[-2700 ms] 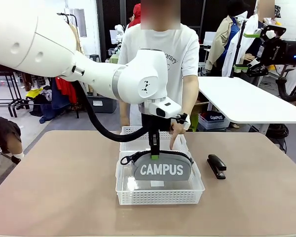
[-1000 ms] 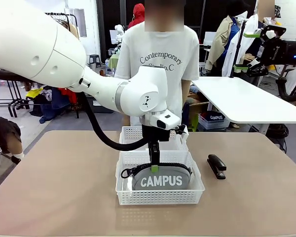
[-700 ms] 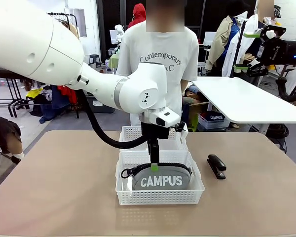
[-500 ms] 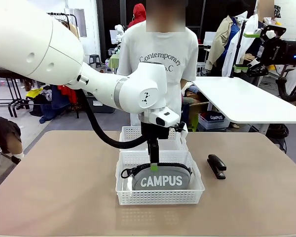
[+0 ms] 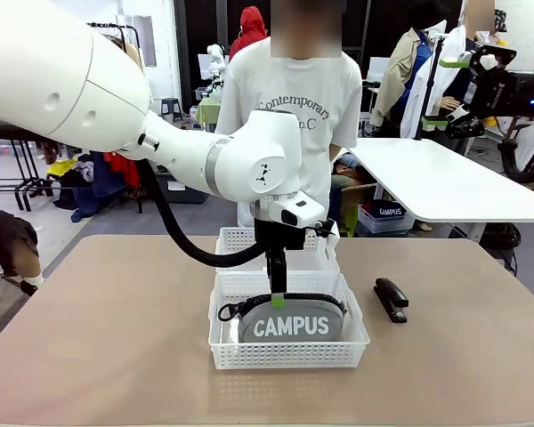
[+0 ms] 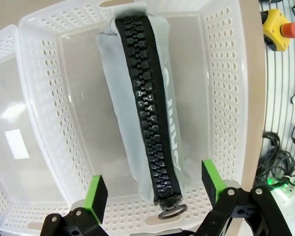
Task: Distribute items into two baskets.
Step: Pick up the Stapler that the person points to.
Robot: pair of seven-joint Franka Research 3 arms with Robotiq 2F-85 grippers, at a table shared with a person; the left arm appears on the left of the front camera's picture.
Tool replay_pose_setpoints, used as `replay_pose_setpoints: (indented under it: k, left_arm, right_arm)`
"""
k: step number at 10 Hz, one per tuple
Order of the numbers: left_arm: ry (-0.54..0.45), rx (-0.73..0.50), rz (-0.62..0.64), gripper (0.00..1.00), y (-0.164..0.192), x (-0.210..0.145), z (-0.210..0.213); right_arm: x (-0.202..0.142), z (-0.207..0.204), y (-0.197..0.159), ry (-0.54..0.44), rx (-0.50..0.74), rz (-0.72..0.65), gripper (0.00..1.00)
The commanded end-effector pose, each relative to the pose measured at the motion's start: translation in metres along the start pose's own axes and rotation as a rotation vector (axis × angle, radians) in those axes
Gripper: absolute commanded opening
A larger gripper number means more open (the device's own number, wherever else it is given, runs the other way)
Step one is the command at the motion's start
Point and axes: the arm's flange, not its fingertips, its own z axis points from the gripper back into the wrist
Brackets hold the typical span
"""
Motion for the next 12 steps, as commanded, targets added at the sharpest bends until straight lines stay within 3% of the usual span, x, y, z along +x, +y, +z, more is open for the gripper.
replay_pose_setpoints:
  k: [1,6,8,12]
  left_arm:
    - [-0.002,0.001,0.012,1.0,0.001,-0.001,-0.002]
    - [0.001,-0.005,0.004,1.0,0.002,0.0,-0.004]
    - [-0.093,-0.028,0.02,1.0,-0.001,-0.019,0.034]
    - [-0.264,-0.213,0.318,1.0,0.009,-0.09,0.095]
  right_arm:
    - [0.0,0.0,0.002,0.0,0.002,0.005,1.0]
    - [0.0,0.0,0.002,0.0,0.002,0.005,1.0]
    - [0.0,0.0,0.002,0.0,0.002,0.005,1.0]
    - [0.0,0.0,0.002,0.0,0.002,0.005,1.0]
